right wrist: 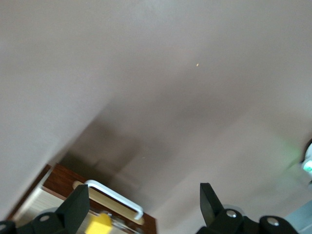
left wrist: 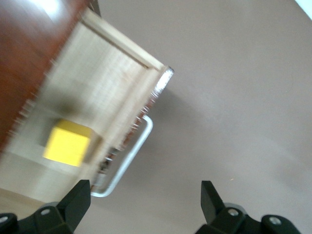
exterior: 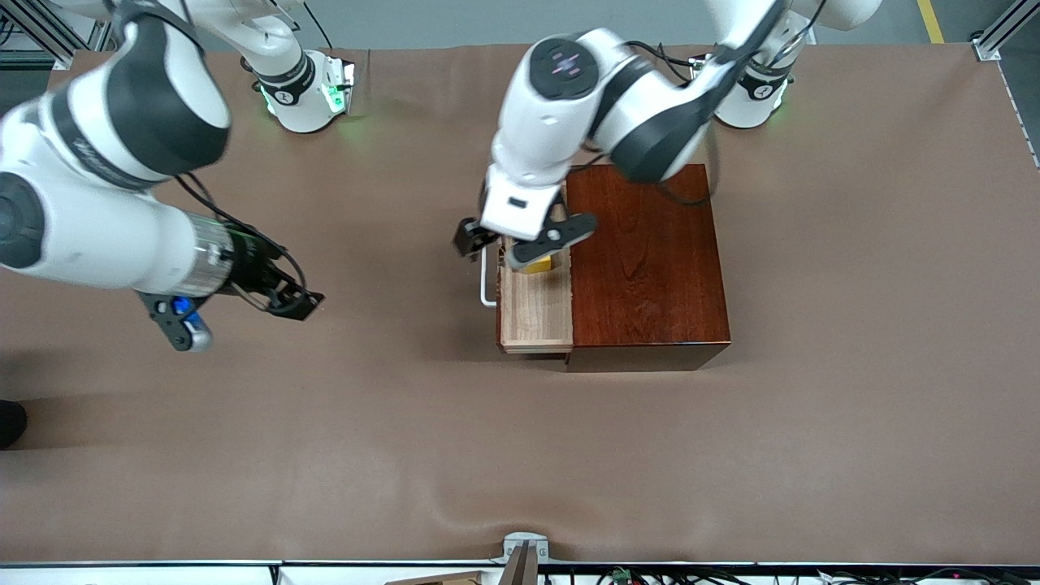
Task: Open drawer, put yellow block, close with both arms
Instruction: 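Withdraw the right gripper while the left gripper moves to the drawer front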
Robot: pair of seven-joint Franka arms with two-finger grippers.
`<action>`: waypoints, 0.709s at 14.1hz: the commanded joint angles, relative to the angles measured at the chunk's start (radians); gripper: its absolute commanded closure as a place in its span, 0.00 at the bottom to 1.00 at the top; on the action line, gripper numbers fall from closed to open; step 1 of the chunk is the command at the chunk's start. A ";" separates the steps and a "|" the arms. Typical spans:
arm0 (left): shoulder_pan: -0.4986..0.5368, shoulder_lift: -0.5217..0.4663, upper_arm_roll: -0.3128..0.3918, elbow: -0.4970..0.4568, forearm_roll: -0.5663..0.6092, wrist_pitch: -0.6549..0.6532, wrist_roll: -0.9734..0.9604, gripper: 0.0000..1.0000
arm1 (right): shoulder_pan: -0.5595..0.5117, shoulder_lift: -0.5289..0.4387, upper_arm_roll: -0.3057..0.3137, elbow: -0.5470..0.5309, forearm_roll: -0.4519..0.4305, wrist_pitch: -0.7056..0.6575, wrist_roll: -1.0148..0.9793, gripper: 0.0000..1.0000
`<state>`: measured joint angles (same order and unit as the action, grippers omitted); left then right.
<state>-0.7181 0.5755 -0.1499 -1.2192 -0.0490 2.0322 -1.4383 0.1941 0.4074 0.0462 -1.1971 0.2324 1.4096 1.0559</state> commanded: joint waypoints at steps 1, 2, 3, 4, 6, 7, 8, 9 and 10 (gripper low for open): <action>-0.146 0.111 0.126 0.107 -0.006 0.086 -0.222 0.00 | -0.047 -0.038 0.012 -0.009 -0.025 -0.027 -0.118 0.00; -0.194 0.134 0.168 0.112 -0.008 0.130 -0.303 0.00 | -0.065 -0.059 0.012 -0.010 -0.025 -0.038 -0.176 0.00; -0.230 0.164 0.194 0.112 -0.008 0.167 -0.374 0.00 | -0.082 -0.068 0.009 -0.010 -0.030 -0.058 -0.256 0.00; -0.253 0.200 0.208 0.112 -0.008 0.202 -0.449 0.00 | -0.094 -0.079 0.011 -0.010 -0.047 -0.075 -0.336 0.00; -0.274 0.259 0.217 0.112 -0.006 0.253 -0.571 0.00 | -0.107 -0.107 0.009 -0.010 -0.093 -0.110 -0.465 0.00; -0.291 0.282 0.228 0.110 -0.005 0.255 -0.602 0.00 | -0.120 -0.119 0.009 -0.010 -0.099 -0.122 -0.499 0.00; -0.308 0.294 0.245 0.106 -0.003 0.255 -0.629 0.00 | -0.134 -0.130 0.011 -0.010 -0.097 -0.130 -0.526 0.00; -0.319 0.309 0.260 0.102 -0.002 0.253 -0.651 0.00 | -0.143 -0.142 0.011 -0.012 -0.099 -0.138 -0.575 0.00; -0.320 0.323 0.266 0.102 -0.002 0.247 -0.657 0.00 | -0.159 -0.165 0.011 -0.021 -0.100 -0.138 -0.655 0.00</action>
<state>-1.0173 0.8630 0.0804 -1.1530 -0.0490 2.2786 -2.0518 0.0699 0.2901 0.0422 -1.1950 0.1486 1.2808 0.5075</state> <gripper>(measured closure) 0.000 0.000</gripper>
